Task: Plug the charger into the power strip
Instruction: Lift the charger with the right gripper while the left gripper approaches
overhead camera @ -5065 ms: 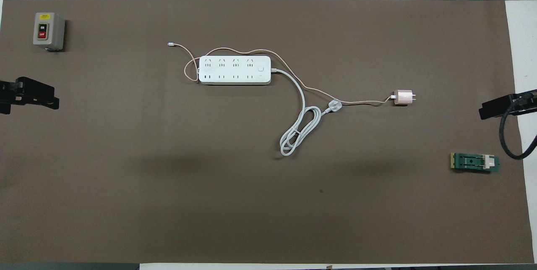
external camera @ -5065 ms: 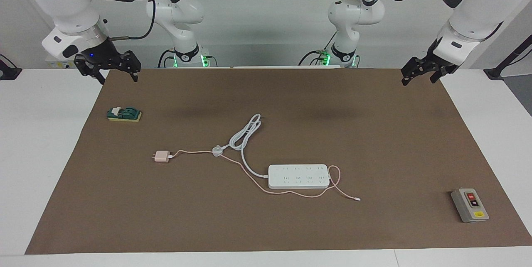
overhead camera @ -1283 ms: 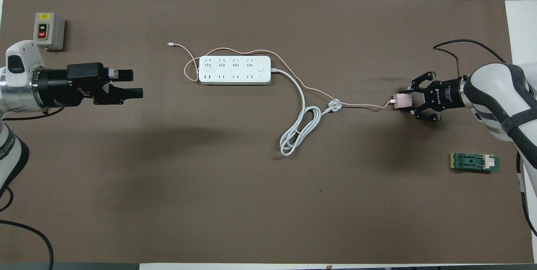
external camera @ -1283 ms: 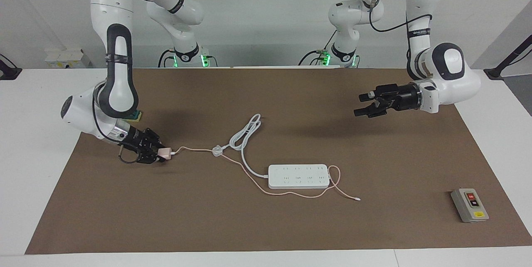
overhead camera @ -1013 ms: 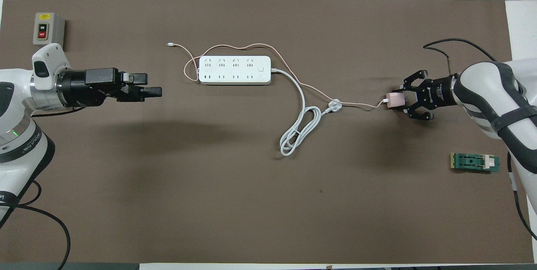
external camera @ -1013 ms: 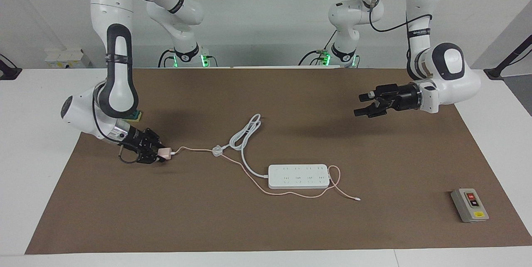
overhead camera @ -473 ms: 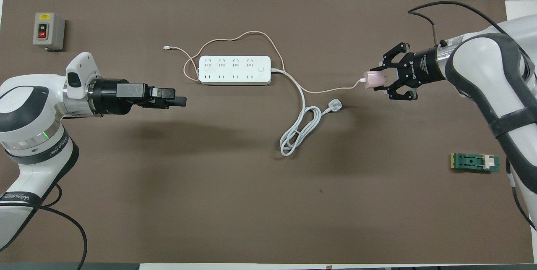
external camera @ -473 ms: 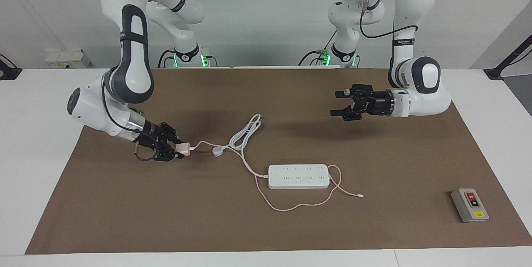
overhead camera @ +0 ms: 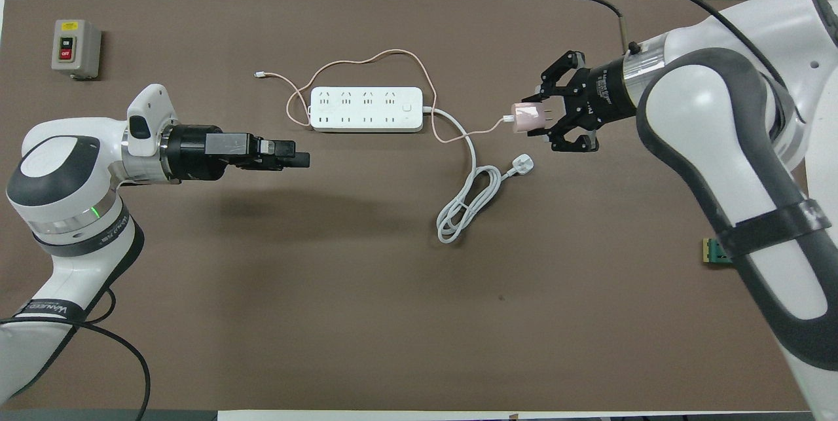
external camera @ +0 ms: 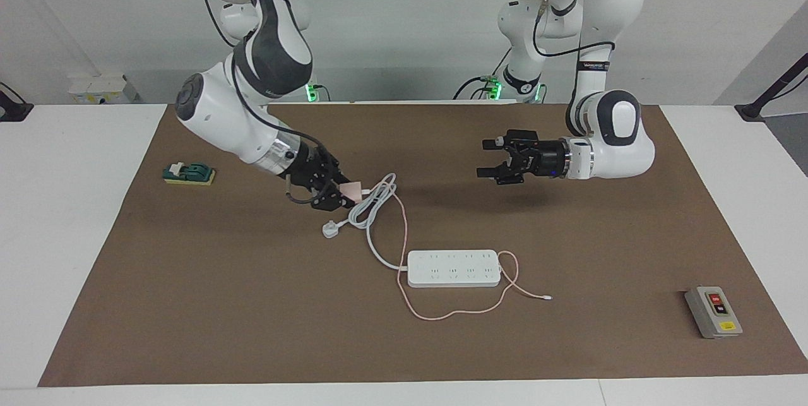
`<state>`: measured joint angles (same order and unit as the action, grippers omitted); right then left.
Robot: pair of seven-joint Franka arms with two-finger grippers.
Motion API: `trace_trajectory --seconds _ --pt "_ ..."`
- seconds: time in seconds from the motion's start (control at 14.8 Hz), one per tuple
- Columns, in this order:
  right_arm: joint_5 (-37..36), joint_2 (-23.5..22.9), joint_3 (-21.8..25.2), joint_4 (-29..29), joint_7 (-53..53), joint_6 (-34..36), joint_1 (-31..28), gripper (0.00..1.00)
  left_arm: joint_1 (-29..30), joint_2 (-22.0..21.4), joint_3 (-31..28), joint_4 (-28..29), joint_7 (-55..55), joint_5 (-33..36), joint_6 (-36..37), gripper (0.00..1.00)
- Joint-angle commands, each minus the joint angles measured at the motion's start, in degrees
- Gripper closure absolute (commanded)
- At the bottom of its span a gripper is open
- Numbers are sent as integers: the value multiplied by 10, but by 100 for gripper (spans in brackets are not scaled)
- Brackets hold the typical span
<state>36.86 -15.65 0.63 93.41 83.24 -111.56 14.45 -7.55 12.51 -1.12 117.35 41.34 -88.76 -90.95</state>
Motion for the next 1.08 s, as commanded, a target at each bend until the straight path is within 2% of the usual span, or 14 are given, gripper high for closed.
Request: trace_trajectory --seconds 0.0,0.2,0.41,0.81,1.01 --pt "-24 -3 2 -26 65 -13 44 100 -43 -15 -6 36 15 -40 -26 0" --pt "-27 -3 2 -25 84 -33 74 100 -79 -15 -6 40 28 -69 -69 0" --pt "-28 -3 2 -19 112 -54 99 100 -95 -15 -6 41 28 -76 -77 0" --pt "-28 -1 2 -5 130 -66 114 100 -121 -9 -6 31 25 -126 -133 0" --pt "-32 1 2 5 128 -68 115 100 -121 -4 -8 13 25 -127 -150 0"
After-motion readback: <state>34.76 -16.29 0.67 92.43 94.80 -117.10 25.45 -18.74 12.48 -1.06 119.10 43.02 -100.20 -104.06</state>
